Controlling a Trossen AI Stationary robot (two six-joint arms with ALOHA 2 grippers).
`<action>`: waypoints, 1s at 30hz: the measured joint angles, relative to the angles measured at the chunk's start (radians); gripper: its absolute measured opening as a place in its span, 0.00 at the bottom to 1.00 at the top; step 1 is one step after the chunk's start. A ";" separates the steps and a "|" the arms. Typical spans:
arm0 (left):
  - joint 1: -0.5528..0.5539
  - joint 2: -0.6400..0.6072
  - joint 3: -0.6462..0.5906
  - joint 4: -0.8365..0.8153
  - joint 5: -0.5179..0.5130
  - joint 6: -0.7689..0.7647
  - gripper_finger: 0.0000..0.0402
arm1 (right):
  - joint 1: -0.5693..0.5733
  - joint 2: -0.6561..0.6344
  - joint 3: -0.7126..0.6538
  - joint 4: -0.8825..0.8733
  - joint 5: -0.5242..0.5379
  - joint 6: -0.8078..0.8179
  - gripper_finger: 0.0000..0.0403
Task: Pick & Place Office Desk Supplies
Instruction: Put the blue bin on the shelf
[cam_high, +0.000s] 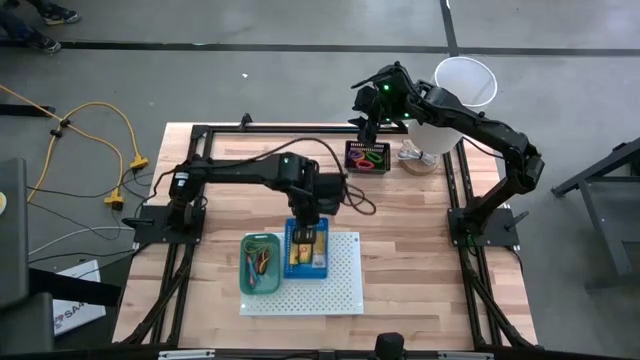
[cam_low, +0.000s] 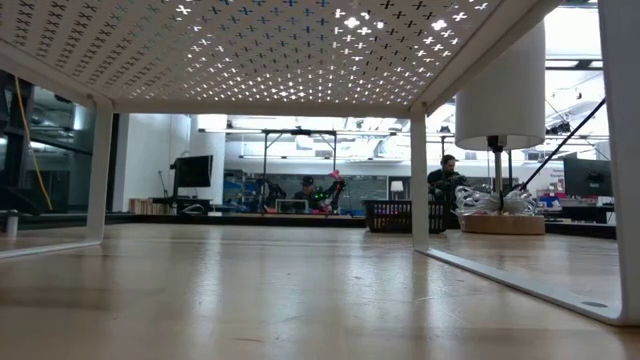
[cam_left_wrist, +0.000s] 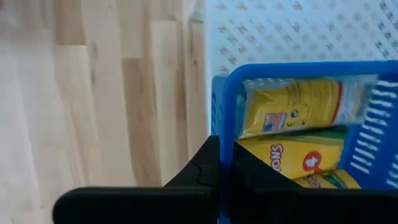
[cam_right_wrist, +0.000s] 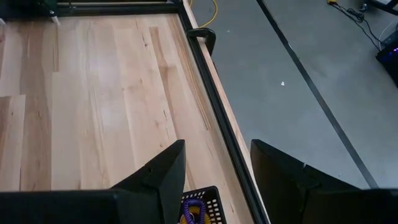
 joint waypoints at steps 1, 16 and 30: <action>-0.009 0.004 0.008 -0.012 0.001 0.000 0.00 | 0.000 0.000 0.000 0.000 0.000 0.000 0.42; -0.051 0.027 0.016 -0.031 0.015 -0.104 0.00 | 0.000 0.000 0.000 0.001 0.000 0.000 0.42; -0.062 0.071 0.017 -0.046 0.090 -0.136 0.00 | 0.000 0.000 0.000 0.017 0.000 0.000 0.42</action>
